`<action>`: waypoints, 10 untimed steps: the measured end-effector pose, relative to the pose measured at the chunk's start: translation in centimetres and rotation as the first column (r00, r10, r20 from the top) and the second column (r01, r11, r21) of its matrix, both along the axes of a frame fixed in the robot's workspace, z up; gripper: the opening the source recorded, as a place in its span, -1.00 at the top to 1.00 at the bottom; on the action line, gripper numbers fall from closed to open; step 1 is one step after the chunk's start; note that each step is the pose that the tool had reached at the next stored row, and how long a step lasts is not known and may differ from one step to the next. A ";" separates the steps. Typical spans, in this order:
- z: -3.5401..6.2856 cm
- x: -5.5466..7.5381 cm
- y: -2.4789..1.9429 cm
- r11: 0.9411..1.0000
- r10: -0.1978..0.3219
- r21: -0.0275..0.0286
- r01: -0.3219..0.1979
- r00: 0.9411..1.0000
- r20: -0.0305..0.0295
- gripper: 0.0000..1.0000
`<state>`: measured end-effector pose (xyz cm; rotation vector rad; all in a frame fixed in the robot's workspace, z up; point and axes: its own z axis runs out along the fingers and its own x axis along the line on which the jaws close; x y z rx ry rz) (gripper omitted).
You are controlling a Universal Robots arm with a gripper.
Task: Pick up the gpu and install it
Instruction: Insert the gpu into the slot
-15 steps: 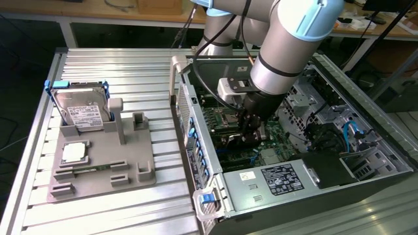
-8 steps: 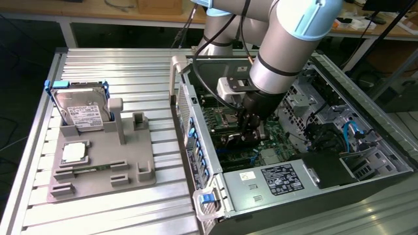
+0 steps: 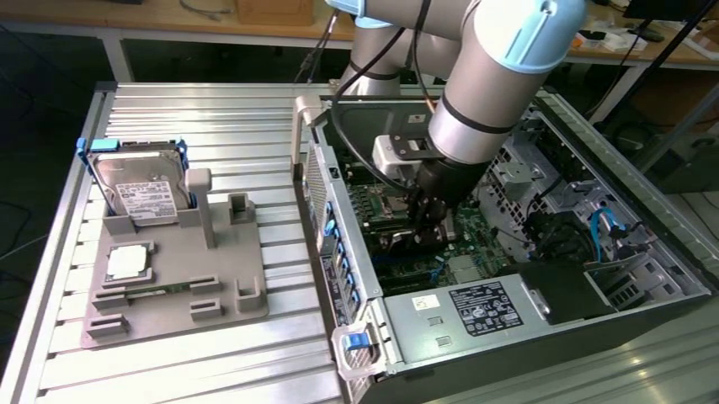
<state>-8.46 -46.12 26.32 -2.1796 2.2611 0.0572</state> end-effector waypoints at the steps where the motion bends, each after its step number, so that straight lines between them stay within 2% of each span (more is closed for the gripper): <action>1: -0.03 0.0 0.00 1.000 0.000 0.000 0.000 1.000 0.000 0.46; 10: -0.34 0.0 0.00 1.000 0.000 0.000 0.000 1.000 0.000 0.46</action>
